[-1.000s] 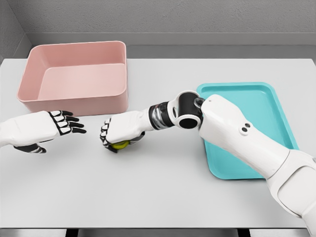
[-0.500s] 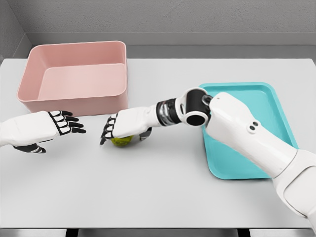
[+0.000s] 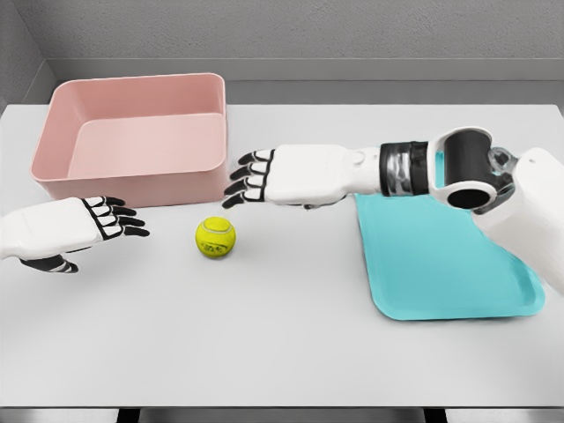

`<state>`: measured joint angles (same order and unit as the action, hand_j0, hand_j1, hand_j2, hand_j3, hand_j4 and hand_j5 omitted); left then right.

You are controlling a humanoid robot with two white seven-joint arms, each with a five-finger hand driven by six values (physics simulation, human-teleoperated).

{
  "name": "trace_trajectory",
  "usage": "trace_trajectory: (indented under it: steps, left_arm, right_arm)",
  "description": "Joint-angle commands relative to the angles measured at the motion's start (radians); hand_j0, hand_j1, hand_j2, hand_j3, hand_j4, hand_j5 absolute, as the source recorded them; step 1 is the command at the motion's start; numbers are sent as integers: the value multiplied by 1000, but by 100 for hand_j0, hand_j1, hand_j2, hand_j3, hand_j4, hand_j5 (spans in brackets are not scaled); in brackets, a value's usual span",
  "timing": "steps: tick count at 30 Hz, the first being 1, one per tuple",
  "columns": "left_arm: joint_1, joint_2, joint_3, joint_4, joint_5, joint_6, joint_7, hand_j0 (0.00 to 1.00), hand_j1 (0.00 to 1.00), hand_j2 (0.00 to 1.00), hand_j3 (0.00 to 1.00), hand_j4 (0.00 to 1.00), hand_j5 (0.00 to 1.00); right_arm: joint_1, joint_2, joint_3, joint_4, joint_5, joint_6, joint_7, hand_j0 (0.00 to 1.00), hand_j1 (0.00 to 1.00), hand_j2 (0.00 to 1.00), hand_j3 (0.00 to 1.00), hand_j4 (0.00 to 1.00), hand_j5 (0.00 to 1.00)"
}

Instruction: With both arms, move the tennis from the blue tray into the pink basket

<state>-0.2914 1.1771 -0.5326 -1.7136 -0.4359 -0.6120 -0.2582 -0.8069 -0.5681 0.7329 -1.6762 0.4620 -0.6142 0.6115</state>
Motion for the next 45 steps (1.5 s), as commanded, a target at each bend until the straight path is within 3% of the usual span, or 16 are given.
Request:
trace_trajectory:
  steps: [1, 3, 5, 7, 11, 14, 21, 24, 36, 45]
  left_arm:
    - [0, -2, 0, 2, 3, 1, 0, 100, 100, 100, 100, 100, 100]
    - [-2, -8, 0, 5, 3, 1, 0, 100, 100, 100, 100, 100, 100]
    - [-5, -30, -9, 5, 0, 1, 0, 100, 100, 100, 100, 100, 100]
    - [-9, -77, -12, 3, -44, 1, 0, 100, 100, 100, 100, 100, 100]
    - [-52, -174, -23, 3, -118, 1, -1, 100, 100, 100, 100, 100, 100]
    - [-124, -212, -84, 3, -123, 1, 0, 100, 100, 100, 100, 100, 100]
    - [-146, -220, -110, -8, -126, 1, 0, 100, 100, 100, 100, 100, 100]
    - [-178, -229, -153, -5, -127, 1, 0, 100, 100, 100, 100, 100, 100]
    - [-250, -289, -216, 6, -149, 1, 0, 100, 100, 100, 100, 100, 100]
    - [-270, -327, -219, 88, -149, 1, 0, 100, 100, 100, 100, 100, 100]
  right_arm:
    - [11, -150, -180, -54, -143, 3, -1, 100, 100, 100, 100, 100, 100]
    - [81, -208, -339, -54, -180, 3, -1, 100, 100, 100, 100, 100, 100]
    - [248, -213, -595, -53, -181, 3, -1, 100, 100, 100, 100, 100, 100]
    - [390, -211, -768, -48, -206, 3, -1, 100, 100, 100, 100, 100, 100]
    - [589, -202, -934, -40, -301, 3, -1, 100, 100, 100, 100, 100, 100]
    - [660, -142, -938, -46, -293, 3, -1, 100, 100, 100, 100, 100, 100]
    - [764, -52, -942, -56, -295, 3, -1, 100, 100, 100, 100, 100, 100]
    - [764, -39, -942, -56, -296, 3, -1, 100, 100, 100, 100, 100, 100]
    - [766, -33, -945, -68, -302, 3, -1, 100, 100, 100, 100, 100, 100]
    - [766, -32, -945, -68, -302, 3, -1, 100, 100, 100, 100, 100, 100]
